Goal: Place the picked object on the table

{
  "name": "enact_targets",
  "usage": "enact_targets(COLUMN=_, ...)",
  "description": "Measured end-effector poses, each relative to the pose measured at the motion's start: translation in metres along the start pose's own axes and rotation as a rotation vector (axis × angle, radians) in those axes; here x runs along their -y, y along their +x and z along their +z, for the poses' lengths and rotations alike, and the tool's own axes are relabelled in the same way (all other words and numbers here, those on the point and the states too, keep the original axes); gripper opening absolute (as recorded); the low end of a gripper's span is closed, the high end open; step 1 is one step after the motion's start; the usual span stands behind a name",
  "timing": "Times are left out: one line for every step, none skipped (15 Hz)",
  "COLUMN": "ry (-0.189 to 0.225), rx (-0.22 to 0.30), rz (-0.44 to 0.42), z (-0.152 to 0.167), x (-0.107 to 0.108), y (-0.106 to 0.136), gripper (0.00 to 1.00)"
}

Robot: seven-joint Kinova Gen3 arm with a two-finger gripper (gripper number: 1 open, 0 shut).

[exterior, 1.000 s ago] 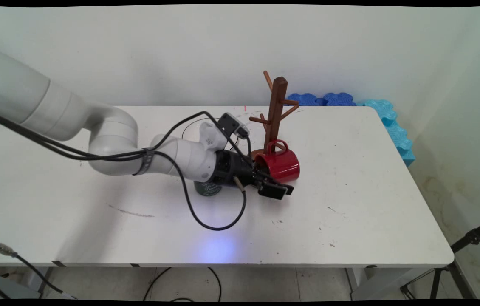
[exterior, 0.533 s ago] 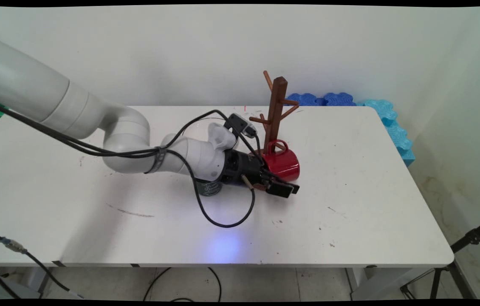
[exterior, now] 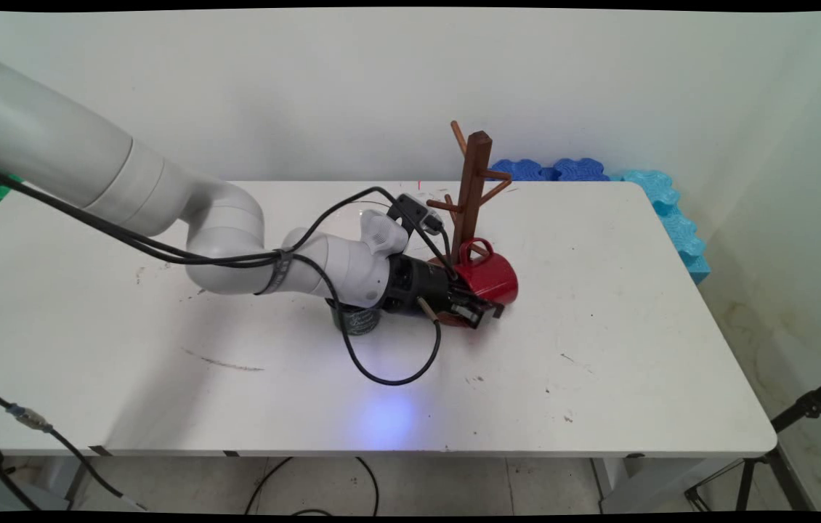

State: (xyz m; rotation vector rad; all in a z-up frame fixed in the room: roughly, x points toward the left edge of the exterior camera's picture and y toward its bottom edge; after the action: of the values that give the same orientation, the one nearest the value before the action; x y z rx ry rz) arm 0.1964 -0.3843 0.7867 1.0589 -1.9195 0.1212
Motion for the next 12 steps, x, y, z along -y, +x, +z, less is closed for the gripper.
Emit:
enact_targets(ry=-0.001, rx=0.0, rz=0.0, z=0.0, x=0.0, y=0.0, gripper=0.0)
enact_targets(ry=-0.001, rx=0.0, rz=0.0, z=0.0, x=0.0, y=0.0, gripper=0.0)
enact_targets(ry=-0.002, rx=0.0, rz=0.0, z=-0.001, x=-0.001, y=0.0, gripper=0.0)
enact_targets(ry=-0.004, rx=0.0, rz=0.0, z=-0.001, x=-0.001, y=0.0, gripper=0.0)
enact_targets(ry=-0.007, rx=0.0, rz=0.001, z=-0.002, x=-0.003, y=0.0, gripper=0.0)
enact_targets(ry=-0.009, rx=0.0, rz=0.002, z=-0.003, x=-0.004, y=0.0, gripper=0.0)
enact_targets(ry=-0.012, rx=-0.001, rz=0.004, z=-0.005, x=-0.005, y=0.001, gripper=0.0)
enact_targets(ry=-0.017, rx=-0.004, rz=0.008, z=-0.007, x=-0.007, y=0.001, gripper=0.0)
enact_targets(ry=-0.021, rx=-0.007, rz=0.013, z=-0.008, x=-0.009, y=0.002, gripper=0.0)
enact_targets(ry=-0.025, rx=-0.015, rz=0.019, z=-0.011, x=-0.012, y=0.002, gripper=0.0)
enact_targets(ry=-0.03, rx=-0.023, rz=0.028, z=-0.014, x=-0.015, y=0.004, gripper=0.0)
enact_targets(ry=-0.034, rx=-0.03, rz=0.035, z=-0.017, x=-0.017, y=0.004, gripper=0.0)
